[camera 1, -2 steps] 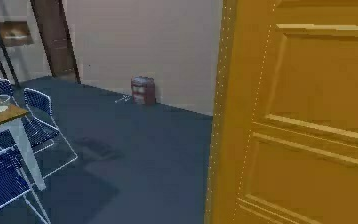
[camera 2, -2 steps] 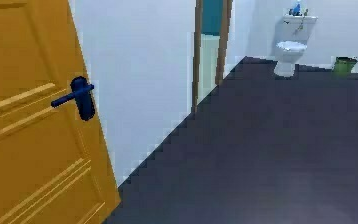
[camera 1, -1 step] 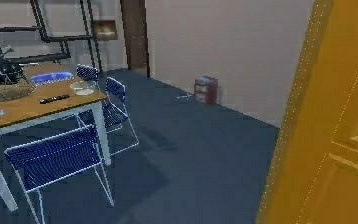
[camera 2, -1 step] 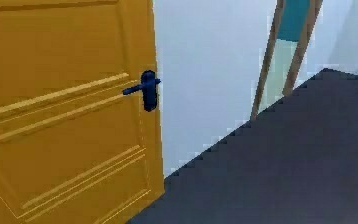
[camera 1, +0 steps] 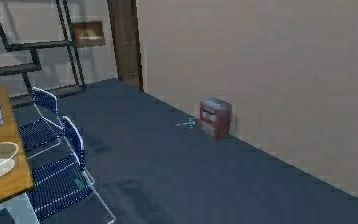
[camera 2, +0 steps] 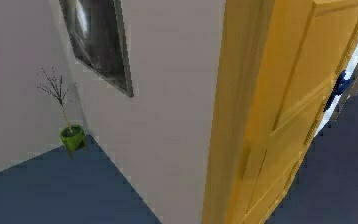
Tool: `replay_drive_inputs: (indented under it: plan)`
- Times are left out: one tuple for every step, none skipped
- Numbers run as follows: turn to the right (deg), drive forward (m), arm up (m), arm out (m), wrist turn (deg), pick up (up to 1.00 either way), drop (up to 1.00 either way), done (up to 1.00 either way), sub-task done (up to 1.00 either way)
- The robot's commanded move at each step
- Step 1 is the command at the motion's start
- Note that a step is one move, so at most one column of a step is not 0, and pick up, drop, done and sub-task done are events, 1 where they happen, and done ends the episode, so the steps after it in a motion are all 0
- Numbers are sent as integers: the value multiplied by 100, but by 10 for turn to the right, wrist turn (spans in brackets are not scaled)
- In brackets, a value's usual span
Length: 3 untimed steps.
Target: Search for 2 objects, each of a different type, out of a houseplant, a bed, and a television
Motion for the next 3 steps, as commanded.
replay_drive_inputs:
  plan:
    - [-90,0,0,0,0,0,0,0,0]
    - [0,15,0,0,0,0,0,0,0]
    - [450,0,0,0,0,0,0,0,0]
